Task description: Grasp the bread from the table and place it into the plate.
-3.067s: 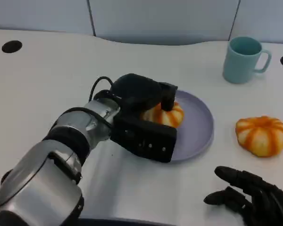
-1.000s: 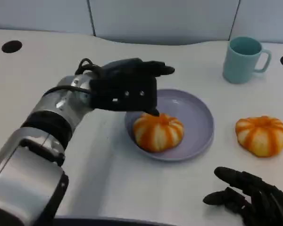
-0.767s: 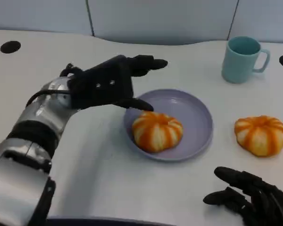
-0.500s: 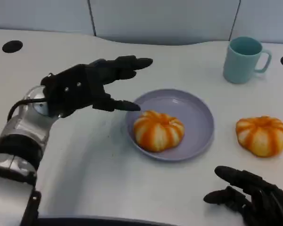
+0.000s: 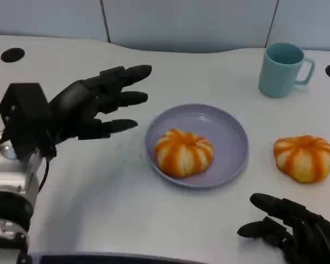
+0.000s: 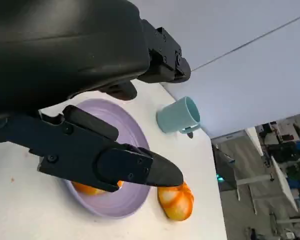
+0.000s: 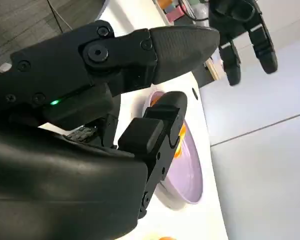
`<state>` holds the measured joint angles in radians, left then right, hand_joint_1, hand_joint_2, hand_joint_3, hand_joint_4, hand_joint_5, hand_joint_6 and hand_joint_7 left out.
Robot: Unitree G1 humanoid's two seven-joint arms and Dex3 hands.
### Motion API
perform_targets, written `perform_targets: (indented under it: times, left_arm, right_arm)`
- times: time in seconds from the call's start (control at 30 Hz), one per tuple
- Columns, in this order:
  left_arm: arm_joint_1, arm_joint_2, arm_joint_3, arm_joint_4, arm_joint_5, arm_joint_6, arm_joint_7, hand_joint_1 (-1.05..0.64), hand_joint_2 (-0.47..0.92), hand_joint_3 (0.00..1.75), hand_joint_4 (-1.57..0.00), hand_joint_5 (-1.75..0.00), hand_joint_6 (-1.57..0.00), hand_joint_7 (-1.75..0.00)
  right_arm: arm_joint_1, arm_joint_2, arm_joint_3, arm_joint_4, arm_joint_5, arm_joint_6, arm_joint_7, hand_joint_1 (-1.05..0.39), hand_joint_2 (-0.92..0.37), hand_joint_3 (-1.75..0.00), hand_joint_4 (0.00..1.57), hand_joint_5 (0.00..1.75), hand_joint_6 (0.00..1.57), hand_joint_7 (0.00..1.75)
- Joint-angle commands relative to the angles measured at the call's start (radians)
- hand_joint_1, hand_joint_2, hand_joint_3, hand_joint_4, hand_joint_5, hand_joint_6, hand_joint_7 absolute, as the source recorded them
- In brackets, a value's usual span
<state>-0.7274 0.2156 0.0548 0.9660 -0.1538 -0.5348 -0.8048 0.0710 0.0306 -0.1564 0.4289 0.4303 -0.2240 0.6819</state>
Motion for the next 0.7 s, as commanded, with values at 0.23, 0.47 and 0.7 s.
perform_targets:
  times: [0.23,0.47,0.7]
  left_arm:
    - [0.162,-0.02,0.087,-0.222,-0.185,0.222,-0.065,-0.46,0.92,0.21,-0.29,-0.82,-0.44,-0.08]
    - [0.255,-0.061,0.132,-0.339,-0.306,0.374,-0.069,-0.4,0.92,0.25,-0.33,-0.91,-0.52,-0.11]
    - [0.35,-0.104,0.177,-0.439,-0.418,0.51,-0.055,-0.29,0.91,0.25,-0.42,-0.91,-0.6,-0.13]
  right_arm:
    - [0.014,-0.016,-0.006,0.007,-0.003,0.009,-0.003,-0.74,-0.92,-0.3,0.65,0.96,0.96,0.01]
    - [0.012,-0.018,-0.007,0.012,-0.006,0.0,0.001,-0.74,-0.92,-0.31,0.65,0.97,0.97,0.01]
    - [0.009,-0.017,-0.01,0.012,-0.001,0.007,0.0,-0.74,-0.92,-0.3,0.64,0.97,0.97,0.01]
